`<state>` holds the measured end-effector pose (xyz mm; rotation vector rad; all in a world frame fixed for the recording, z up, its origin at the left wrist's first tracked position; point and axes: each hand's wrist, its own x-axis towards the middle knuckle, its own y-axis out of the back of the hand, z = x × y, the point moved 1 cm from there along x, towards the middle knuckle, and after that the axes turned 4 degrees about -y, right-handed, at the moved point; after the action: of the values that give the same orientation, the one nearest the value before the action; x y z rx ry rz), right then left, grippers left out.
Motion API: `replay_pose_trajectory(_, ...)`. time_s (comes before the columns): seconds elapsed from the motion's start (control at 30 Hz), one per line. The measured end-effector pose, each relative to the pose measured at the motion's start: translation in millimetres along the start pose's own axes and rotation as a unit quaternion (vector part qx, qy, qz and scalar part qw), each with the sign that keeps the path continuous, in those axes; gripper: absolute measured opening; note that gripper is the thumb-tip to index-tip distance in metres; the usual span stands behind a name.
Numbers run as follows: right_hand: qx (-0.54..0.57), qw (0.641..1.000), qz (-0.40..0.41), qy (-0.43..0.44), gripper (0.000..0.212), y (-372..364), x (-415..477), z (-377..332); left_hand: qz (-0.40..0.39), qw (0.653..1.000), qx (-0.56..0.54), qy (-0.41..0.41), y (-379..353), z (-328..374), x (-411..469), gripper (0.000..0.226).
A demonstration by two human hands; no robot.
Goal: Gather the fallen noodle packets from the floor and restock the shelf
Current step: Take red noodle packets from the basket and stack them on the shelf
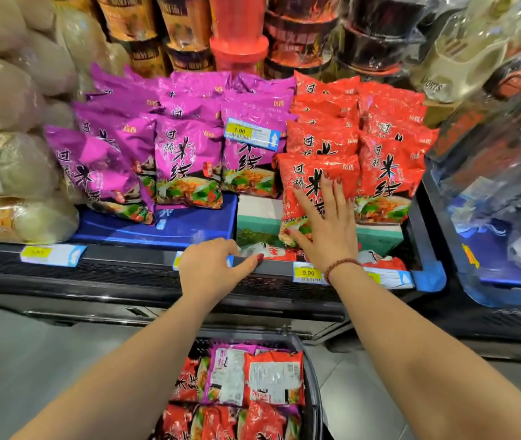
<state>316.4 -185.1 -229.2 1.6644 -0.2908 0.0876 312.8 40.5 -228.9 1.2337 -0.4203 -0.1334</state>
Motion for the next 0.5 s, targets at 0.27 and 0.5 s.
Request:
replay_pose_trajectory(0.27, -0.01, 1.0, 0.021, 0.008, 0.074, 0.6, -0.6, 0.2, -0.002, 1.0, -0.009, -0.012, -0.7, 1.0, -1.5, 0.045)
replay_pose_trajectory(0.5, 0.012, 0.995, 0.09, 0.033, 0.067, 4.7, -5.1, -2.9, 0.033, 0.999, -0.041, -0.015, -6.3, -2.2, -3.9, 0.041)
